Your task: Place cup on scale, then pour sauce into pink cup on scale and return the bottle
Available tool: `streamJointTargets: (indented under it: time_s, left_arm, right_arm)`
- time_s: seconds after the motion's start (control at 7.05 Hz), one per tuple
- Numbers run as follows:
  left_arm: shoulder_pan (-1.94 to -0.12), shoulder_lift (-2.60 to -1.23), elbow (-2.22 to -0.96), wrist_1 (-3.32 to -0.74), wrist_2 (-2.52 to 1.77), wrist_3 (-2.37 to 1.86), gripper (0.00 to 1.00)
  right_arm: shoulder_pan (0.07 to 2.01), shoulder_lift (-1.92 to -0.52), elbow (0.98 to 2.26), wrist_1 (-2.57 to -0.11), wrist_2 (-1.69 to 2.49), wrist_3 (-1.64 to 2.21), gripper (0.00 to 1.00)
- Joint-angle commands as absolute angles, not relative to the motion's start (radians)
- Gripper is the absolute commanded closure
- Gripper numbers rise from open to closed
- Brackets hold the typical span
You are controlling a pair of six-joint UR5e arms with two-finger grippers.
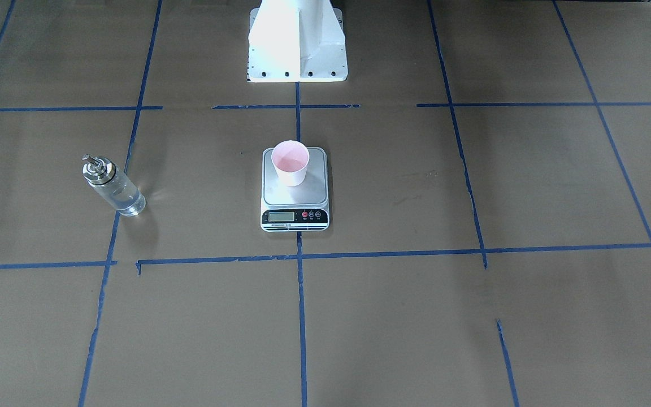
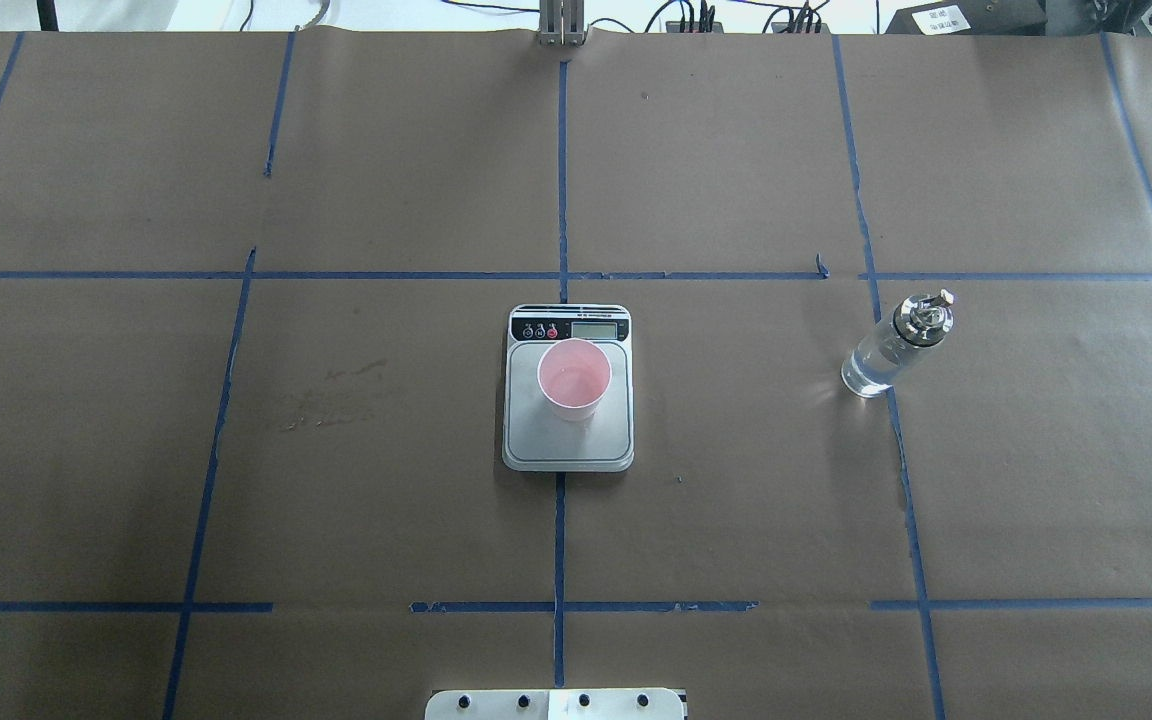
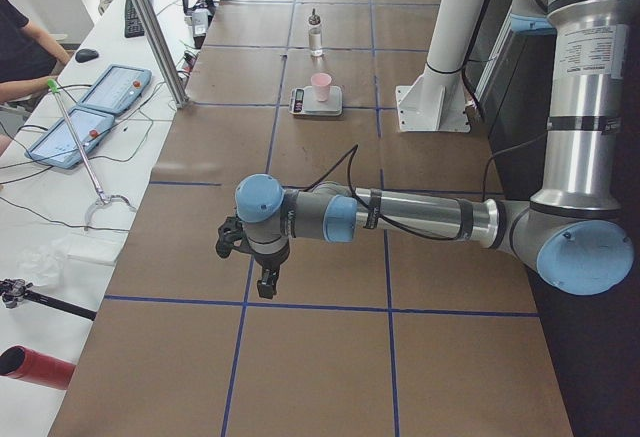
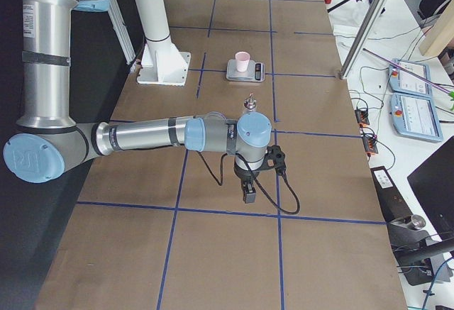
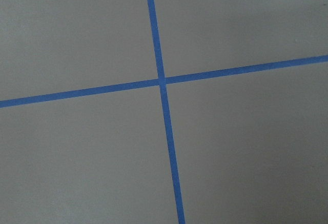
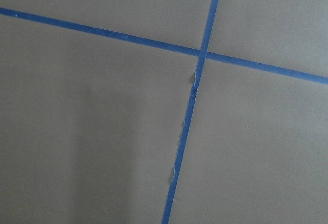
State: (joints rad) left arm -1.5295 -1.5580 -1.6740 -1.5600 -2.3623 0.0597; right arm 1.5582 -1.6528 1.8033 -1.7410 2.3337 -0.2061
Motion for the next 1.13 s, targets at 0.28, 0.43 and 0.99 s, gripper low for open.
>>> streamJointTargets:
  time_s: [0.28,0.43,0.99]
  left_arm:
    - [-1.526,-1.559,-1.671,-1.563,-2.364,0.063,0.00]
    - [-1.526,-1.560,-1.677,-1.565,-2.364,0.063,0.00]
    - [-1.519,-1.578,-1.667,-1.601,-2.373,0.063,0.00]
  right_arm:
    - [1.546,-1.666,1.829,-1.749,2.352,-0.207,0.00]
    - [1.545,-1.664,1.829,-1.746,2.353,-0.207,0.00]
    - [1.485,-1.629,1.787,-1.743,2.326,-0.207,0.00]
